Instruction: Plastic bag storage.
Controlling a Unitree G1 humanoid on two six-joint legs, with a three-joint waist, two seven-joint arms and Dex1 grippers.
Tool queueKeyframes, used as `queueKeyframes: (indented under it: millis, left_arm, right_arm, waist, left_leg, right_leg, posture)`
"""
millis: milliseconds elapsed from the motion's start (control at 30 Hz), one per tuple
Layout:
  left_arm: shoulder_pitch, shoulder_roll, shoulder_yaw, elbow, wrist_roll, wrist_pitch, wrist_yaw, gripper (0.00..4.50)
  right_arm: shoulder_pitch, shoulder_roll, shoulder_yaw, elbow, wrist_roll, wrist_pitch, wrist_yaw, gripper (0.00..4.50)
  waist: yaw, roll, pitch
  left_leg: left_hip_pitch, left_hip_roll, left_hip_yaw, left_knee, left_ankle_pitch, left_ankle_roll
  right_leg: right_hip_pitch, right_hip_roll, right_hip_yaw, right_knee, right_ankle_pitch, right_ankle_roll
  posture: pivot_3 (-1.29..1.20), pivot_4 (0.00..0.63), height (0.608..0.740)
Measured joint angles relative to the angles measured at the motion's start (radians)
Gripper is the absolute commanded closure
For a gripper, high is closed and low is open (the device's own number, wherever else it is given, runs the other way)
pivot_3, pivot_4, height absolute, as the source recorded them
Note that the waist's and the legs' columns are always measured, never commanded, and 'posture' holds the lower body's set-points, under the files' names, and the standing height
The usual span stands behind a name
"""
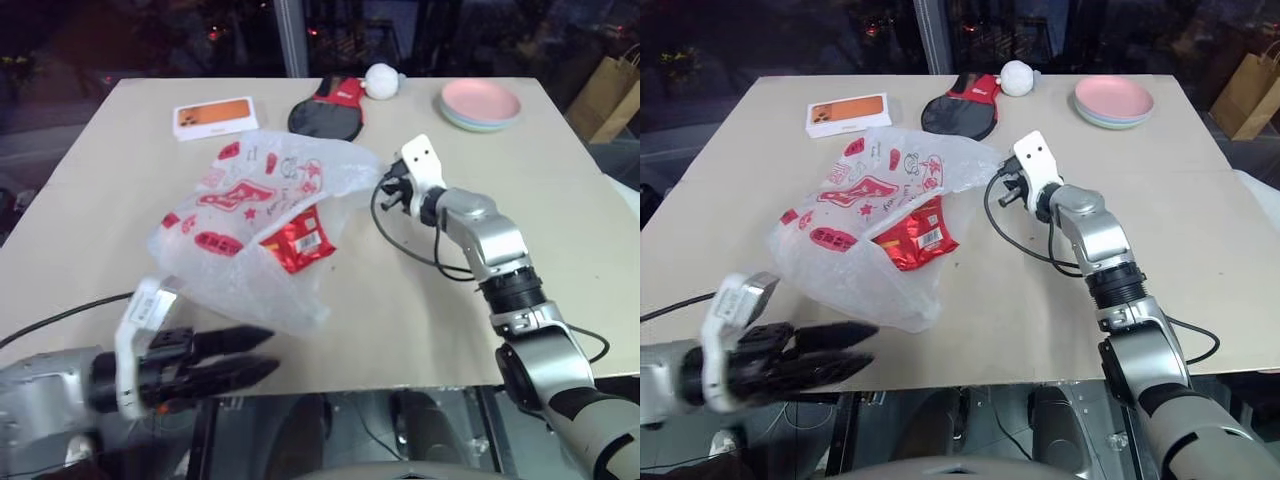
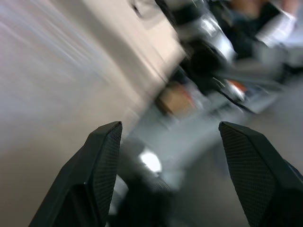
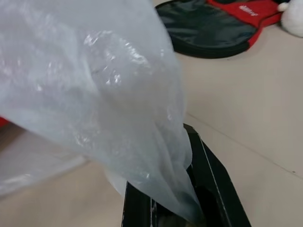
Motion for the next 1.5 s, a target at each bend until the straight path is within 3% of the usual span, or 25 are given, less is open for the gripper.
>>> queueKeyframes:
  millis: [167,300,433,533,633,800,833,967,1067,1233,1367,1500]
  left_arm:
    - [-0.014,-0.042,-0.17,-0.074,0.222,-0.153,0.104,1.13]
    - [-0.106,-0.063,-0.434,-0.046,0.517,-0.317,0.173,1.13]
    - [-0.171,-0.08,-0.597,0.013,0.681,-0.395,0.206,1.13]
    - [-0.186,-0.098,-0.644,0.04,0.725,-0.41,0.215,1.13]
    - [-0.225,-0.102,-0.693,0.081,0.786,-0.419,0.221,1.98]
    - [-0.278,-0.102,-0.759,0.133,0.804,-0.394,0.175,4.3]
    - [-0.277,-0.104,-0.757,0.14,0.799,-0.393,0.167,4.41]
    - [-0.237,-0.19,-0.679,0.167,0.679,-0.395,0.117,4.41]
    - [-0.277,-0.237,-0.456,0.182,0.346,-0.36,0.106,4.41]
    - [-0.416,-0.101,-0.233,0.371,-0.191,-0.265,0.188,4.41]
    - [-0.706,-0.019,-0.138,0.601,-0.455,-0.301,0.324,4.41]
    - [-0.996,-0.023,-0.128,0.811,-0.453,-0.396,0.43,4.41]
  right_arm:
    - [0.0,0.0,0.001,-0.019,-0.001,0.007,0.008,4.5]
    - [0.002,-0.005,0.002,-0.027,-0.003,0.024,0.009,4.5]
    - [0.005,-0.014,0.002,-0.046,-0.003,0.044,0.01,4.5]
    - [0.006,-0.022,0.002,-0.055,-0.003,0.05,0.01,4.5]
    - [0.007,-0.024,0.002,-0.057,-0.003,0.064,0.01,4.5]
    - [0.008,-0.025,0.002,-0.063,-0.003,0.067,0.009,4.5]
    - [0.008,-0.026,0.002,-0.063,-0.003,0.067,0.009,4.5]
    - [0.008,-0.028,0.002,-0.063,-0.003,0.068,0.008,4.5]
    - [0.008,-0.028,-0.003,-0.068,0.002,0.073,0.008,4.5]
    - [-0.024,-0.032,-0.106,-0.071,0.08,0.14,0.011,4.5]
    - [-0.19,-0.06,-0.268,-0.07,0.21,0.235,0.001,4.5]
    - [-0.339,-0.121,-0.373,-0.033,0.284,0.301,-0.024,4.5]
  waist:
    - [0.007,0.001,0.0]
    - [0.01,0.001,0.0]
    - [0.007,0.001,0.0]
    - [0.005,0.001,0.0]
    - [0.006,0.001,0.0]
    - [0.005,0.001,0.0]
    - [0.005,0.001,0.0]
    - [0.005,0.001,0.0]
    - [0.008,0.001,0.0]
    - [0.007,0.001,0.002]
    - [0.012,0.001,0.005]
    - [0.016,0.0,0.004]
  left_leg:
    - [0.0,0.0,0.001,0.0,0.0,0.0]
    - [0.0,-0.001,0.001,0.0,0.0,0.0]
    - [0.0,-0.001,0.002,0.0,0.0,0.0]
    - [0.0,0.0,0.002,0.0,0.0,0.0]
    - [0.0,0.0,0.002,-0.001,0.0,0.0]
    - [0.0,-0.001,0.001,0.0,0.0,0.0]
    - [0.0,0.0,0.001,0.0,0.0,0.0]
    - [-0.001,0.0,0.001,0.0,0.0,0.0]
    - [-0.001,0.001,-0.001,0.001,0.0,0.0]
    - [-0.001,0.0,-0.002,0.003,0.0,0.0]
    - [-0.002,-0.001,-0.004,0.005,0.0,0.001]
    - [-0.004,-0.002,-0.005,0.004,0.0,0.001]
  right_leg:
    - [0.0,0.0,0.001,0.0,0.0,0.0]
    - [0.0,0.0,0.001,0.0,0.0,0.0]
    - [0.0,0.001,0.001,0.0,0.002,0.004]
    - [-0.001,0.001,0.001,0.0,0.003,0.004]
    - [-0.001,0.001,0.001,0.0,0.003,0.004]
    - [0.0,0.001,0.001,0.0,0.003,0.005]
    - [-0.001,0.001,0.001,0.0,0.003,0.005]
    - [-0.001,0.0,0.001,0.0,0.003,0.004]
    - [0.0,0.001,-0.002,0.001,0.003,0.004]
    - [0.001,0.001,-0.003,0.002,0.003,0.005]
    - [0.002,0.0,-0.006,0.002,0.003,0.005]
    - [0.001,0.0,-0.006,0.0,0.003,0.005]
  posture:
    - [0.0,0.15,0.74]
    - [0.0,0.15,0.74]
    - [0.0,0.15,0.74]
    - [0.0,0.15,0.74]
    - [0.0,0.15,0.74]
    - [0.0,0.15,0.74]
    - [0.0,0.15,0.74]
    - [0.0,0.15,0.74]
    - [0.0,0.15,0.74]
    - [0.0,0.15,0.74]
    - [0.0,0.15,0.74]
    - [0.0,0.15,0.74]
